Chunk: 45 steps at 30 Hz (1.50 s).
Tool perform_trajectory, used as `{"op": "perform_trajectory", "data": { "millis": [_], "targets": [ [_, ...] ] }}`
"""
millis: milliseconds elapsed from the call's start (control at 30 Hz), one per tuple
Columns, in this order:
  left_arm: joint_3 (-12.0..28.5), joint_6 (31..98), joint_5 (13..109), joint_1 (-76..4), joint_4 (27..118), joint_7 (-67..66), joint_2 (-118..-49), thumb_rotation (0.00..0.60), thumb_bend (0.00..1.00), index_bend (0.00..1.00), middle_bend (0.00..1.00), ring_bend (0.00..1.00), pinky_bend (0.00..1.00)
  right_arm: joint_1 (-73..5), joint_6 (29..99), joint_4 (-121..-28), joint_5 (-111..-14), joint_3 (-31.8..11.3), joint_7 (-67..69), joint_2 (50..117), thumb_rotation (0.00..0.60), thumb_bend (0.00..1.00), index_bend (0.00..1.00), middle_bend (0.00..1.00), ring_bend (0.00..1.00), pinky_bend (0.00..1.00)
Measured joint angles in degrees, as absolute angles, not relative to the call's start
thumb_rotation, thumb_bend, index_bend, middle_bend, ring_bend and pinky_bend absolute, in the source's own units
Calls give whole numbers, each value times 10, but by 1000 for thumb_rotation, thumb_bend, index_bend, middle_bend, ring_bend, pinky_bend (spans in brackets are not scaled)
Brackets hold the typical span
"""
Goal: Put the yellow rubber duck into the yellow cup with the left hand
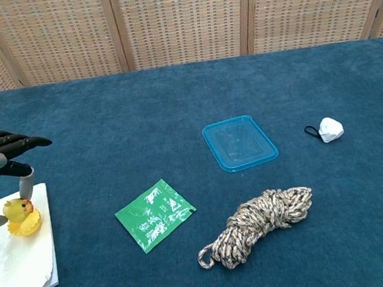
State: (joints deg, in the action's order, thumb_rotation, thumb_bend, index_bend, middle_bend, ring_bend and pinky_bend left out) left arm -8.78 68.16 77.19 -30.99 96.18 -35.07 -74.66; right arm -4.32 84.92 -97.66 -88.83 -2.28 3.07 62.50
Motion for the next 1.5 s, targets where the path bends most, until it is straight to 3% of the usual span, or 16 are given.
{"op": "perform_trajectory", "data": {
  "millis": [400, 733, 1000, 1300, 1500],
  "targets": [
    [-63, 649, 750, -294, 891, -297, -767, 600, 338, 518, 0, 0, 32, -44, 848, -975, -886, -24, 32, 626, 600, 0, 60, 0, 0, 0],
    [-54, 632, 758, -290, 885, -297, -780, 600, 339, 512, 0, 0, 32, -43, 849, -975, -886, -24, 33, 625, 600, 0, 60, 0, 0, 0],
    [-46, 617, 739, -292, 889, -317, -778, 600, 328, 258, 0, 0, 5, -43, 849, -975, -886, -25, 36, 625, 600, 0, 60, 0, 0, 0],
    [-36, 625, 734, -286, 917, -320, -767, 600, 325, 124, 0, 0, 0, -44, 848, -974, -886, -24, 37, 625, 600, 0, 60, 0, 0, 0],
    [-31, 698, 768, -261, 949, -306, -756, 600, 309, 40, 0, 0, 0, -44, 848, -972, -887, -24, 35, 627, 600, 0, 60, 0, 0, 0]
  ]
}}
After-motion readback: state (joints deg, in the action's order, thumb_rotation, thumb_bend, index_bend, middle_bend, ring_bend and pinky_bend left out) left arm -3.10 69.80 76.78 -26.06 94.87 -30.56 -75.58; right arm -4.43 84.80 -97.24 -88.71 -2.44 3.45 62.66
